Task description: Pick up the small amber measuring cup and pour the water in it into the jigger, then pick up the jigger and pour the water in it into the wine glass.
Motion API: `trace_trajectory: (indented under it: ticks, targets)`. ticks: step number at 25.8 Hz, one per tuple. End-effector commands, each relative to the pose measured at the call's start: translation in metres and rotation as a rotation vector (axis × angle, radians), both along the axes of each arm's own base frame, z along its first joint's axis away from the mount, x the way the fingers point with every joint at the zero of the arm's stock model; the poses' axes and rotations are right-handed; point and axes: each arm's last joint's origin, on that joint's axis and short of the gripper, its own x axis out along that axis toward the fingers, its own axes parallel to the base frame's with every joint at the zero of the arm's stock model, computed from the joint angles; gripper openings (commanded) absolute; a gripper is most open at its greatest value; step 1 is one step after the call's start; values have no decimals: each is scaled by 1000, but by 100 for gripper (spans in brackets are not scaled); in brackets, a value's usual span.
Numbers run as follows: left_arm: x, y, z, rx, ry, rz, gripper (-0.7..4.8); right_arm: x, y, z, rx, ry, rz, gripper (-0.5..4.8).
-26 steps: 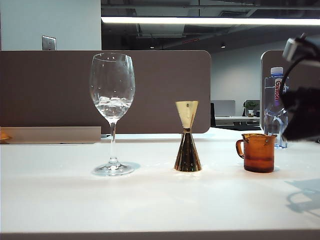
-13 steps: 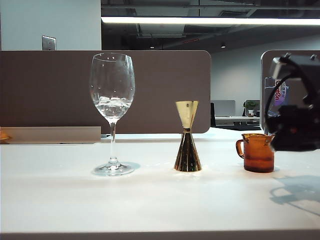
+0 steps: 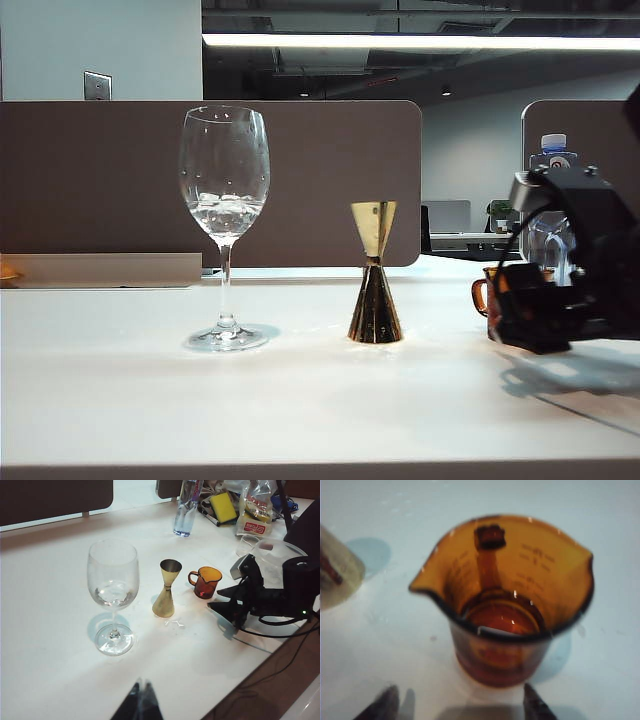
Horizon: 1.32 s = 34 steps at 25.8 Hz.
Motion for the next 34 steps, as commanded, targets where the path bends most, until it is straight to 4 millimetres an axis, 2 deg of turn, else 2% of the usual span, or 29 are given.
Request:
trace_trajectory:
  ticks: [1, 13, 28, 34]
  targets:
    - [0, 0, 2, -4, -13, -2, -2, 9, 2, 4, 14, -36, -4, 317]
    - [0, 0, 2, -4, -12, -2, -2, 40, -14, 8, 38, -65, -66, 316]
    - [0, 0, 2, -4, -12, -2, -2, 70, -4, 10, 26, -90, 11, 315]
    - [0, 0, 2, -4, -12, -2, -2, 72, -3, 8, 23, -79, 10, 306]
